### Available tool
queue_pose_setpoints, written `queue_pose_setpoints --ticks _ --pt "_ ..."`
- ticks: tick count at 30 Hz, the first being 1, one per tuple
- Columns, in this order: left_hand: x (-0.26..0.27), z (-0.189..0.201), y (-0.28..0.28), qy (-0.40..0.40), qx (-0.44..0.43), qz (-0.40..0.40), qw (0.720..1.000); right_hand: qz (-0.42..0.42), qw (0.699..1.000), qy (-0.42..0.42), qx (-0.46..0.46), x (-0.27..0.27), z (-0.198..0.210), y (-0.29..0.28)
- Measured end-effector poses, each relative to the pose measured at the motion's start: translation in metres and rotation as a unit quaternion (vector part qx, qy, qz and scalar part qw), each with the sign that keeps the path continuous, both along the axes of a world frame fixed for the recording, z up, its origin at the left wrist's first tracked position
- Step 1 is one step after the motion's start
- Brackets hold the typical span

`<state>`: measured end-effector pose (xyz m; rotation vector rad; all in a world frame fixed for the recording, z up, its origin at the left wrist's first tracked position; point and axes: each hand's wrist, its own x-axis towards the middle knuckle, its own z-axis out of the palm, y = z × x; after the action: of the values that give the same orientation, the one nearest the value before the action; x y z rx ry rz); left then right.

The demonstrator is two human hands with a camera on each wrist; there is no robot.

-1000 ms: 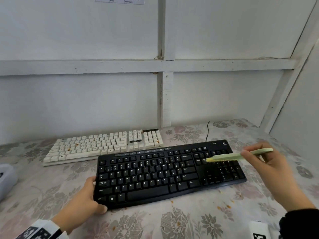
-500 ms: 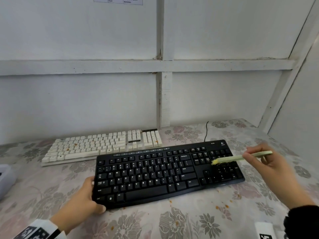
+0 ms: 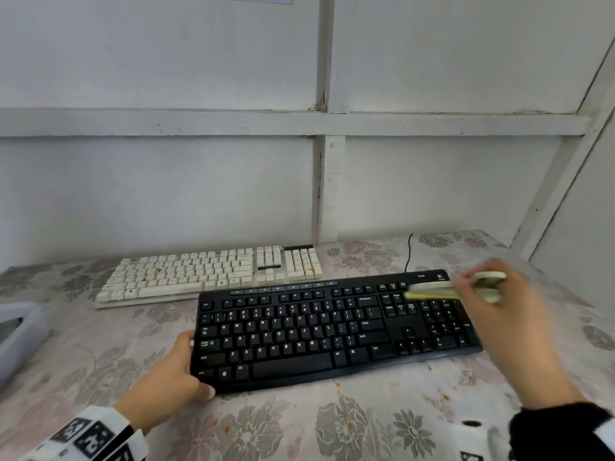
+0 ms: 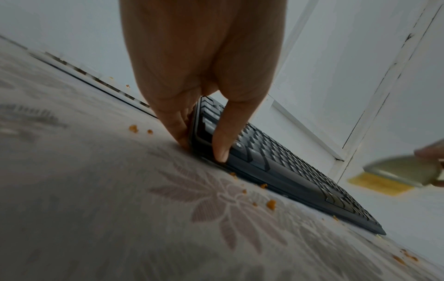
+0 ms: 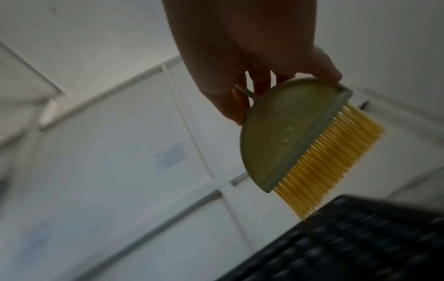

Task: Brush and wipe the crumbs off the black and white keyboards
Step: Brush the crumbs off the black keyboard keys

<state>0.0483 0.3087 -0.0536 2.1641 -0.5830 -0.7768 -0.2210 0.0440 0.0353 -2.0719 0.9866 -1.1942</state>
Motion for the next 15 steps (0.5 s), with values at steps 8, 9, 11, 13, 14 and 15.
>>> queue_pose_setpoints --ticks 8,9,11,13,14,15 --pt "0.000 0.001 0.002 -0.018 -0.004 -0.007 1.000 0.252 0.964 0.085 0.016 0.102 -0.027 0.131" --pt "-0.001 0.001 0.001 -0.029 -0.003 -0.006 1.000 0.266 0.959 0.099 0.020 0.110 -0.030 0.143" --pt "-0.004 0.003 -0.003 -0.061 0.010 -0.010 0.998 0.276 0.953 0.125 0.021 0.122 -0.032 0.161" --pt "-0.006 0.006 -0.004 -0.091 0.022 -0.020 0.995 0.282 0.949 0.137 0.023 0.129 -0.032 0.173" --pt "-0.006 0.007 -0.004 -0.091 0.021 -0.021 0.995 0.284 0.948 0.141 0.019 0.132 -0.034 0.176" --pt "-0.006 0.006 -0.004 -0.084 0.016 -0.020 0.996 0.281 0.948 0.146 0.012 0.133 -0.036 0.178"
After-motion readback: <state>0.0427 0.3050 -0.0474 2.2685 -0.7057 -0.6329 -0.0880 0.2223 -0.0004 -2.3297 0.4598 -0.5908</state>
